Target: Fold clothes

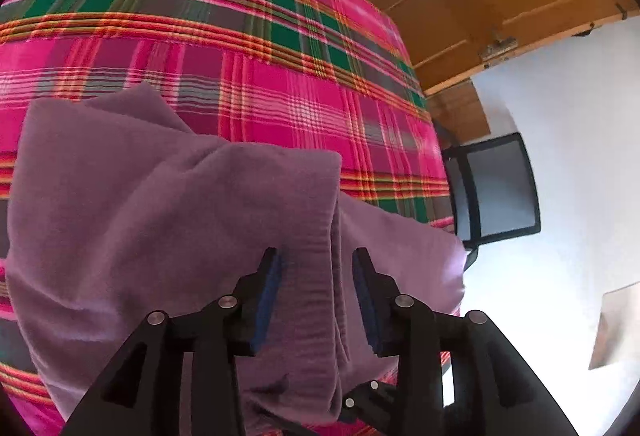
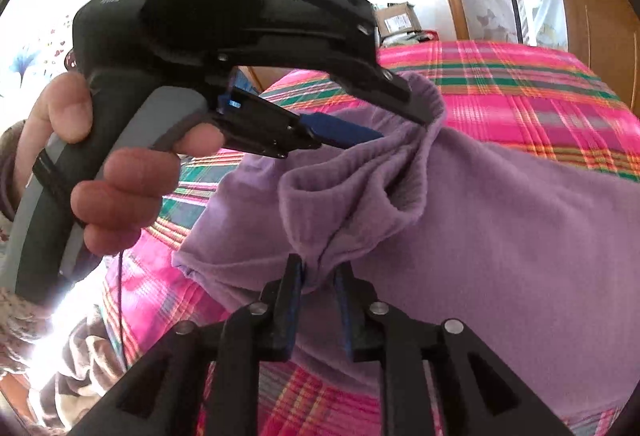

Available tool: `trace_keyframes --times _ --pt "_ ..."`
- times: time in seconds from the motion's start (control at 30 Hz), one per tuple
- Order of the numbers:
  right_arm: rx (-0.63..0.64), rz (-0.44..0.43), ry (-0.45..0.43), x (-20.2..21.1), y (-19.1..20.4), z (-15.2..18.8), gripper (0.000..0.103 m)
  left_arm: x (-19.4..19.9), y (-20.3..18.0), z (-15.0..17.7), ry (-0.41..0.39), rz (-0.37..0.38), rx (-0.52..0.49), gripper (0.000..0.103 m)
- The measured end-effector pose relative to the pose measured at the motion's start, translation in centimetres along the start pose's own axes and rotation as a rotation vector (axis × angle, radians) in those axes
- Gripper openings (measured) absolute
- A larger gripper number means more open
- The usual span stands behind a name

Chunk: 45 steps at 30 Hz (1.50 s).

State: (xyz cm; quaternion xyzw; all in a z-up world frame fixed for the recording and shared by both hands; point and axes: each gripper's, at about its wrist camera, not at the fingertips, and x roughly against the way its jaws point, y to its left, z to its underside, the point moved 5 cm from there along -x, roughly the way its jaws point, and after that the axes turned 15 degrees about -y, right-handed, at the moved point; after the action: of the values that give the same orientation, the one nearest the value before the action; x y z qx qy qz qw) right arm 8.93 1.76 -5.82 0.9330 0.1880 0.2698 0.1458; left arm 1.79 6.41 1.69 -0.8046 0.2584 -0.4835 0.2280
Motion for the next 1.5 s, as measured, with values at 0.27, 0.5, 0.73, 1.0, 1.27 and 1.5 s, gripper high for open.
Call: trace_keyframes --times 0.27,0.5,0.73,1.0,1.27,1.5 --pt "0.006 -0.046 -0.003 2.8 -1.3 -0.3 0.019 5.3 3.2 0.4 -0.084 -0.012 0.032 0.041" --pt "-0.018 -0.084 -0.037 5.4 -2.1 -2.9 0.025 11.2 8.1 1.7 -0.212 -0.085 0.085 0.041" --pt "-0.144 -0.066 -0.01 1.2 -5.3 -4.7 0.037 13.1 11.8 4.1 -0.241 -0.115 0.158 0.045" --pt "-0.182 -0.05 0.073 -1.7 -6.2 -4.0 0.038 12.6 13.6 6.4 -0.217 -0.058 0.242 0.045" --pt "-0.168 -0.055 0.137 -2.3 -5.7 -2.4 0.024 11.6 13.7 8.3 -0.187 0.004 0.285 0.043" --pt "-0.189 -0.065 0.149 -1.4 -5.4 -1.7 0.022 12.2 14.1 9.7 -0.19 0.05 0.325 0.032"
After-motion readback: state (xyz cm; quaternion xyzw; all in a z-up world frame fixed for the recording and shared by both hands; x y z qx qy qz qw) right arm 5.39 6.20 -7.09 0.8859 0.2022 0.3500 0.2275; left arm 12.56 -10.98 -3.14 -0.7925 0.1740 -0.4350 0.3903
